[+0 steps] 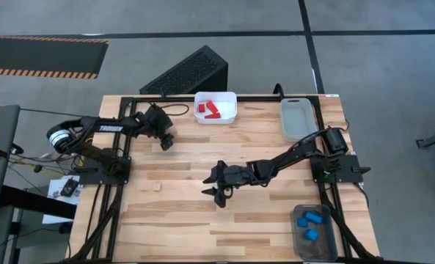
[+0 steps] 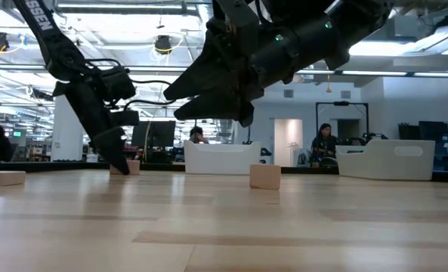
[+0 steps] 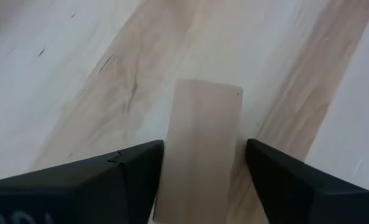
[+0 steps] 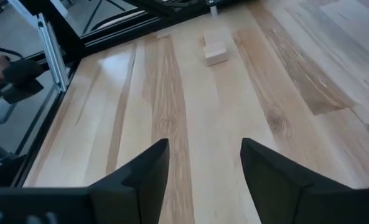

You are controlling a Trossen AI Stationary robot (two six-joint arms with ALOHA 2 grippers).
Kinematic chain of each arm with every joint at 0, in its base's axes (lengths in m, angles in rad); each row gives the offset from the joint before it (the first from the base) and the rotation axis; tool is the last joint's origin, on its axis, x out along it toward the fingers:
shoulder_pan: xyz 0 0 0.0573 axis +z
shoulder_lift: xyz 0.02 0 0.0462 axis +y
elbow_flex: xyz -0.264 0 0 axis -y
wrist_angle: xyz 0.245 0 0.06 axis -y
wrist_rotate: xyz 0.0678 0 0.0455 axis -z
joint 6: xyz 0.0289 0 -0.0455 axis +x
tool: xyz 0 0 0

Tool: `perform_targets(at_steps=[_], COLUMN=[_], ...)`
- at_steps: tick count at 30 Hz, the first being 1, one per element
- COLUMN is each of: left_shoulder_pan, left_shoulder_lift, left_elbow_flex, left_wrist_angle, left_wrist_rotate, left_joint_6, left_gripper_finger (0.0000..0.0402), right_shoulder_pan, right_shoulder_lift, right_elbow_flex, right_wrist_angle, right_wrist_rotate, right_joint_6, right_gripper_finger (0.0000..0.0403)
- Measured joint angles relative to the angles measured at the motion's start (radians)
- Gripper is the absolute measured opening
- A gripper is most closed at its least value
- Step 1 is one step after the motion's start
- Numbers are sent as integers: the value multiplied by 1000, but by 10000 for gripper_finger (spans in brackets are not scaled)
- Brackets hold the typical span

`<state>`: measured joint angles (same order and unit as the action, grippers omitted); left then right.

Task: Sort & place blocks by color
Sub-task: Put the top left brown block into the gray bin

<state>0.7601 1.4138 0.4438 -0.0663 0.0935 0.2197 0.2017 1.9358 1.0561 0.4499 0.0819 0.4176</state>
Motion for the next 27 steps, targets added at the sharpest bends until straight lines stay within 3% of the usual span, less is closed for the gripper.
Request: perform_targets(at_steps=[7,16,23,27], left_shoulder_pan=[1,-13,-80,-141], left_shoulder_lift=[-35,-39,-42,-71], left_elbow_flex=[-5,-6,-6,-7], left_wrist_angle=[7,5,3,-27], left_wrist_rotate=[28,31,33,116], left_joint_6=[-10,-39,-56,-76], left_gripper_finger=[105,104,107,105], right_shoulder_pan=[-42,-44,-45,-45], right_shoulder_lift=[0,0,-3,-3], right_elbow_flex=[0,0,0,1], right_wrist_angle=[0,0,-5,-30], right_wrist_rotate=[0,-2,-2,-3], right_joint_6=[8,6,-121,-240], right_gripper_finger=[202,195,192,189])
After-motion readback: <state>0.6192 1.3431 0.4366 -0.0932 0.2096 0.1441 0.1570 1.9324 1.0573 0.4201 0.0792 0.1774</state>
